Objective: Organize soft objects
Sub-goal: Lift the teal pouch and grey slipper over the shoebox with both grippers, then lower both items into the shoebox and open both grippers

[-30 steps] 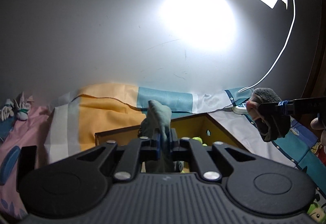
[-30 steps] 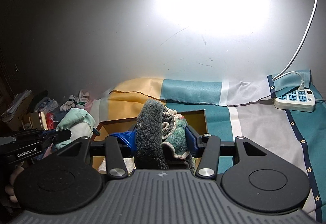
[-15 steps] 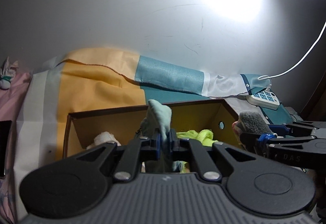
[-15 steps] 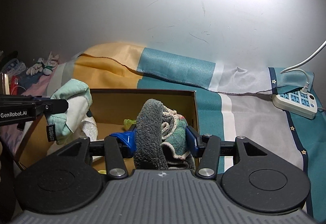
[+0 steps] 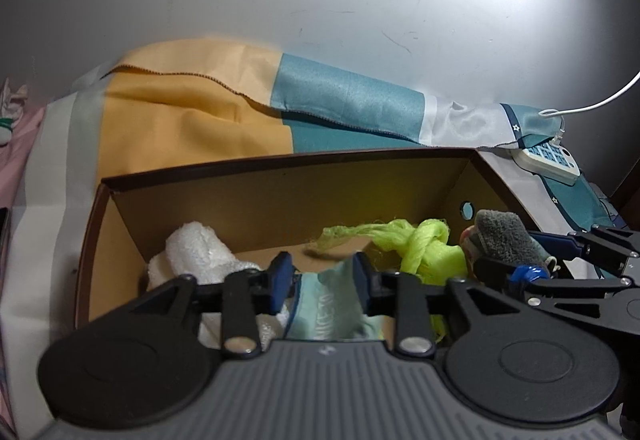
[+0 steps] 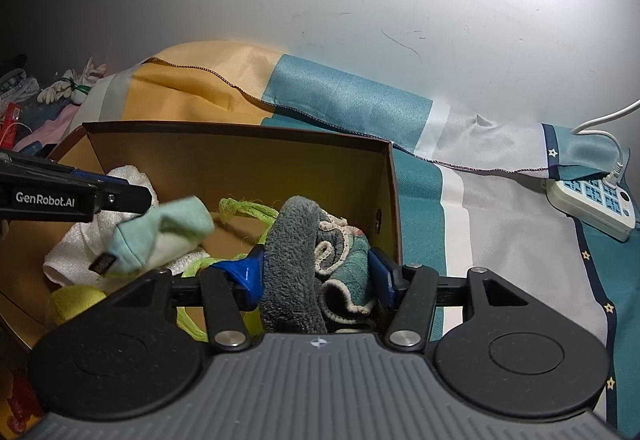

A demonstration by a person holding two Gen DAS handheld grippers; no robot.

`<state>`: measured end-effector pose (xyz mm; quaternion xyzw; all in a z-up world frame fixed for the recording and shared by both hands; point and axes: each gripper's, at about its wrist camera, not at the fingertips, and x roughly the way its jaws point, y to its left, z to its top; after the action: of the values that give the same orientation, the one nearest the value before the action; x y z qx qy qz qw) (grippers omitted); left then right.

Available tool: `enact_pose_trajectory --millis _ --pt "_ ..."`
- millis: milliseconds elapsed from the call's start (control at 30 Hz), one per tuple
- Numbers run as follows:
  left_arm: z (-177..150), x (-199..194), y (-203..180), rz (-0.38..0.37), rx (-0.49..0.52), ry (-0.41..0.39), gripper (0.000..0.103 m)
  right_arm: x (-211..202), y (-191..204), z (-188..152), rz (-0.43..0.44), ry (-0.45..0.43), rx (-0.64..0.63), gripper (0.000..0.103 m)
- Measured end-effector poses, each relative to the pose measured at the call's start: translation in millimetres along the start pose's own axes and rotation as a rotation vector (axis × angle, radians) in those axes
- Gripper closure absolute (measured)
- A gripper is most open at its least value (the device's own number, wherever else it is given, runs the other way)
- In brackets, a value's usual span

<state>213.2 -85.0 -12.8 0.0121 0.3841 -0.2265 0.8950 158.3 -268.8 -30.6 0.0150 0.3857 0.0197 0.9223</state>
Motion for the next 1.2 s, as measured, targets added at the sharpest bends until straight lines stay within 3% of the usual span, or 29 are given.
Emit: enact_pose_trajectory --millis 400,867,1200 --pt "1.0 -48.8 -10.2 0.026 0.039 -0.077 0.053 -19.6 -12.4 4.1 0.036 -0.077 0.099 0.057" --pt "-14.4 -104.7 -21.7 0.200 0.071 -0.093 0.047 -80.9 1.0 -1.1 0.045 -0.117 0.187 0.056" --pt "-33.9 -129.2 -30.2 0.272 0.081 -0.082 0.045 -116.5 23.2 -17.1 0.050 -0.133 0.182 0.057"
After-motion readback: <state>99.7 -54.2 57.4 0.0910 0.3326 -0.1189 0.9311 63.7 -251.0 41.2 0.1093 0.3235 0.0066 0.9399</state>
